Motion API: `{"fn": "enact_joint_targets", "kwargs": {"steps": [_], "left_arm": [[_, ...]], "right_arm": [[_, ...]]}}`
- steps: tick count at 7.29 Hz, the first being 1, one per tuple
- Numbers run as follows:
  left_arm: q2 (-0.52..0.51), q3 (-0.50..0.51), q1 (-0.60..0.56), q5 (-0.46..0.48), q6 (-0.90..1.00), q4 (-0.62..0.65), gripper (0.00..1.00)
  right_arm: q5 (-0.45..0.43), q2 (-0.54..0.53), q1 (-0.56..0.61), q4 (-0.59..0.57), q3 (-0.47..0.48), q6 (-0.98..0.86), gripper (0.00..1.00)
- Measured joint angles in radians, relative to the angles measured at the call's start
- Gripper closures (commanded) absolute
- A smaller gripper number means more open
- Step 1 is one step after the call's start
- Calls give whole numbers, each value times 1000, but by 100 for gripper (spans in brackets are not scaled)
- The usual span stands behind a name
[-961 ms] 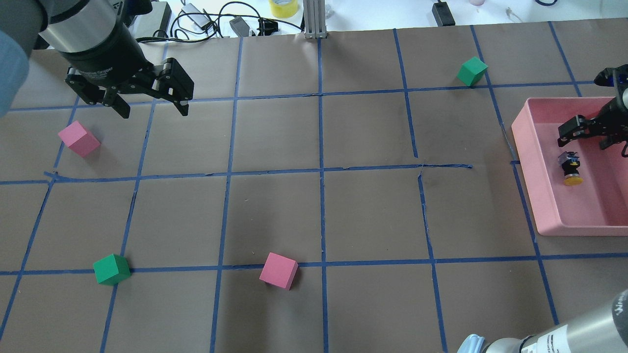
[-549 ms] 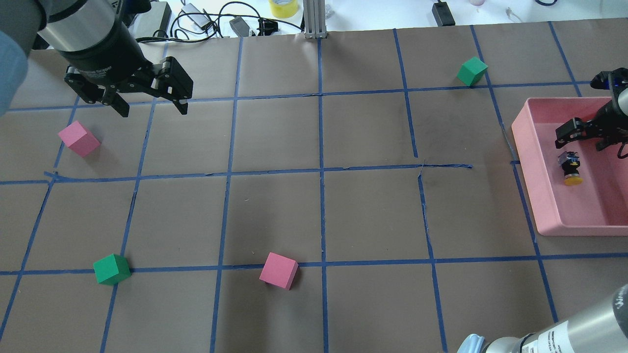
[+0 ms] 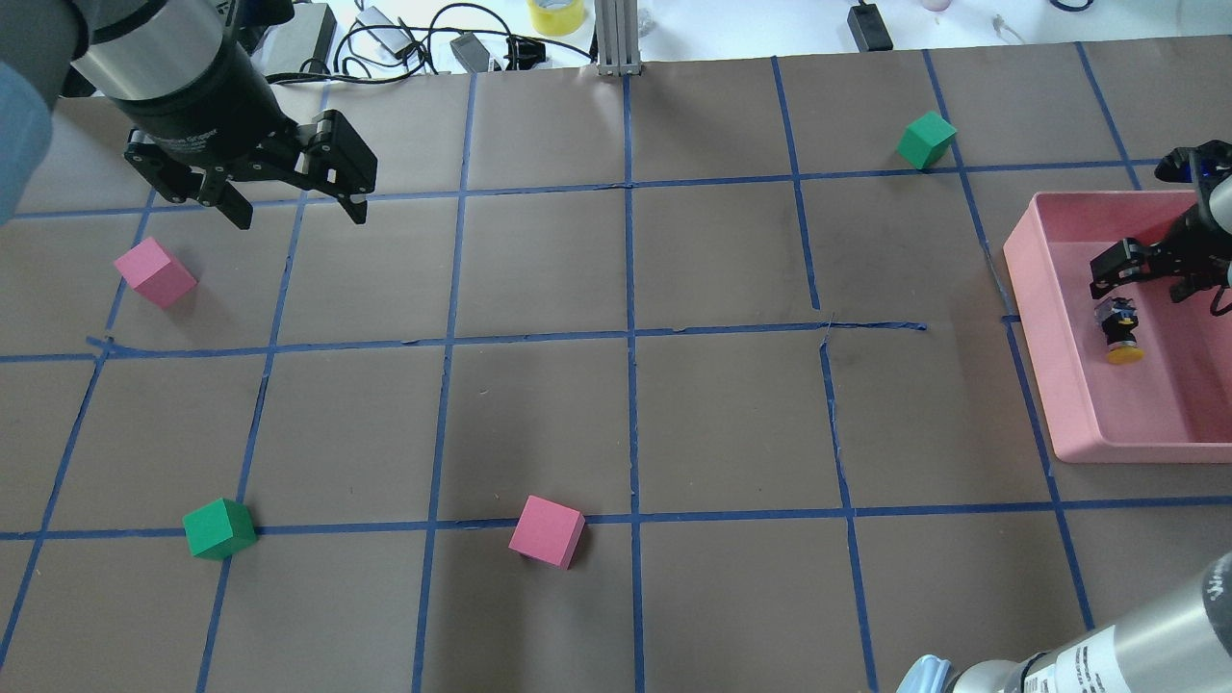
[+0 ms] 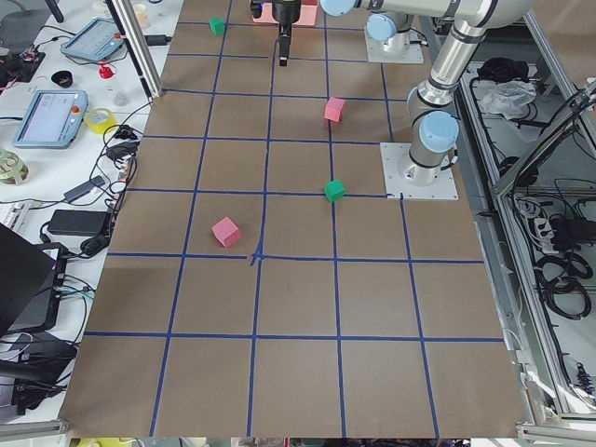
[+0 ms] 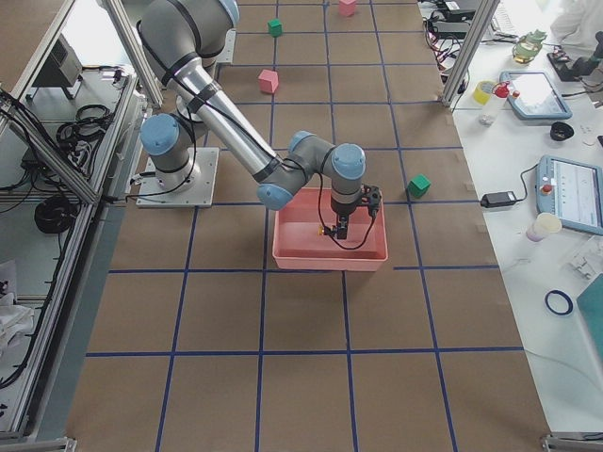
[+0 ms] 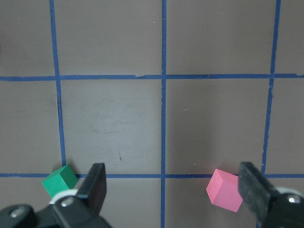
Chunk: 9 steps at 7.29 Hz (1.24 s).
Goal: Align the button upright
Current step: 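Lower the right gripper into the tray onto the button switch, then close the right gripper on the button switch body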
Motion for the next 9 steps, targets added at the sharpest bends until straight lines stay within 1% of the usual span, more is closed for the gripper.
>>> {"fn": "enact_joint_targets", "kwargs": {"steps": [4, 7, 8, 9], "left_arm": [[0, -1, 0, 3, 4, 1, 0], [0, -1, 1, 5, 5, 0, 0], [1, -1, 1, 8, 5, -1, 0], [2, -1, 1, 10, 5, -3, 0]], "right_arm": [[-10, 18, 0, 2, 33, 0, 0], [-12, 19, 0, 2, 37, 0, 0], [-12, 18, 0, 4, 38, -3, 2], [-12, 18, 0, 8, 40, -11, 9]]}}
